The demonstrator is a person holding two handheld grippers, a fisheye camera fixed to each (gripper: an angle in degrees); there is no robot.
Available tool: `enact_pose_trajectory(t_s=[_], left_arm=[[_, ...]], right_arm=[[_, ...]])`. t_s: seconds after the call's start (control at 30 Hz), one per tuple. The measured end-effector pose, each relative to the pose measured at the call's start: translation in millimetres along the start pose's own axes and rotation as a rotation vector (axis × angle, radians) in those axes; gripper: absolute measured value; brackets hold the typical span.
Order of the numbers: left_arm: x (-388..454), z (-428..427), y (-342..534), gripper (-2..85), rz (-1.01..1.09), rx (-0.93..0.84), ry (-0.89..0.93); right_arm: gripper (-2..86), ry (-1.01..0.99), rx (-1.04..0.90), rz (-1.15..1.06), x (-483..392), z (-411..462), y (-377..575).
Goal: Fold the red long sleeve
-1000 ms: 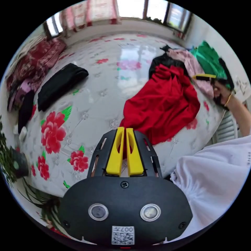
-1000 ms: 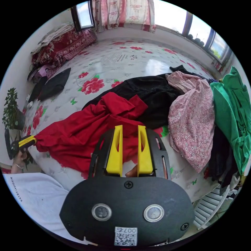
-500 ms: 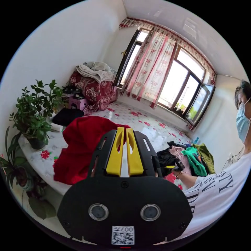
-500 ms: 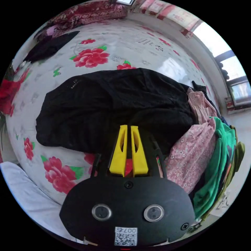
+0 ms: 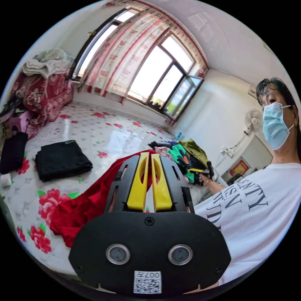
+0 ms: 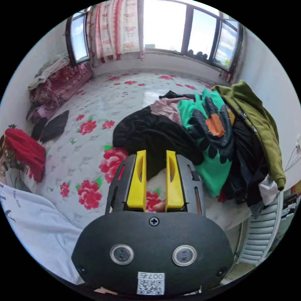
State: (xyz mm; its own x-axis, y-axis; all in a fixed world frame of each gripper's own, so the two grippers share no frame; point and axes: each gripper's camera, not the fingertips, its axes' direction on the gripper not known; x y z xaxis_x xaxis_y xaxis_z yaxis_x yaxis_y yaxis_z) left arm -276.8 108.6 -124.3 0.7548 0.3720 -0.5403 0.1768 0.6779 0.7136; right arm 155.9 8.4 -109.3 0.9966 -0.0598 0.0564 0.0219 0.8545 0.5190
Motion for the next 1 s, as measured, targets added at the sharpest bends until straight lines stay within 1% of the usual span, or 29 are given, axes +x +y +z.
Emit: enact_pose_trajectory(t_s=[0.07,0.1,0.17,0.23,0.3,0.37,0.4,0.43,0.47,0.5,0.6,0.7,0.77,0.83,0.9,0.93,1.0], left_arm=[[5,13,-4,-0.9,0.066,-0.052,0.085],[10,17,-5,-0.9,0.108,-0.075,0.117],[19,20,-5,-0.8,0.167,-0.103,0.166],[27,22,-1,-0.7,0.219,-0.139,0.235],[39,25,7,-0.1,0.282,-0.195,0.271],[42,27,16,1.1,0.290,-0.239,0.222],[41,28,25,2.7,0.293,-0.270,0.121],[40,27,29,4.4,0.303,-0.282,0.064],[37,24,40,7.8,0.329,-0.300,-0.046],[32,21,51,8.8,0.343,-0.323,-0.145],[8,25,79,10.3,0.330,-0.398,-0.295],[-14,49,102,11.5,0.314,-0.438,-0.275],[-25,73,112,12.4,0.295,-0.485,-0.245],[-34,97,116,13.2,0.285,-0.496,-0.216],[-41,133,117,13.6,0.290,-0.528,-0.154],[-41,143,117,13.8,0.299,-0.542,-0.138],[-30,188,121,13.8,0.366,-0.632,-0.108]], right_arm=[[8.8,-0.297,0.095,-0.186,-88,-11,10],[9.1,-0.361,0.111,-0.234,-110,-13,12],[10.6,-0.549,0.149,-0.404,-191,-18,15],[11.3,-0.620,0.166,-0.510,-242,-18,15],[10.8,-0.613,0.174,-0.602,-282,-14,17],[7.8,-0.571,0.103,-0.673,-317,-1,21],[6.8,-0.542,0.088,-0.670,-321,1,23],[5.1,-0.478,0.103,-0.644,-322,1,30],[3.8,-0.447,0.141,-0.606,-314,-5,39],[3.4,-0.447,0.152,-0.584,-309,-9,43],[2.2,-0.417,0.207,-0.461,-280,-32,67],[1.5,-0.301,0.238,-0.403,-271,-52,88],[1.4,-0.292,0.263,-0.365,-266,-64,99],[1.3,-0.275,0.283,-0.349,-264,-72,105],[1.2,-0.271,0.295,-0.348,-263,-79,109],[1.2,-0.261,0.303,-0.346,-262,-83,111],[1.1,-0.253,0.304,-0.352,-261,-89,114]])
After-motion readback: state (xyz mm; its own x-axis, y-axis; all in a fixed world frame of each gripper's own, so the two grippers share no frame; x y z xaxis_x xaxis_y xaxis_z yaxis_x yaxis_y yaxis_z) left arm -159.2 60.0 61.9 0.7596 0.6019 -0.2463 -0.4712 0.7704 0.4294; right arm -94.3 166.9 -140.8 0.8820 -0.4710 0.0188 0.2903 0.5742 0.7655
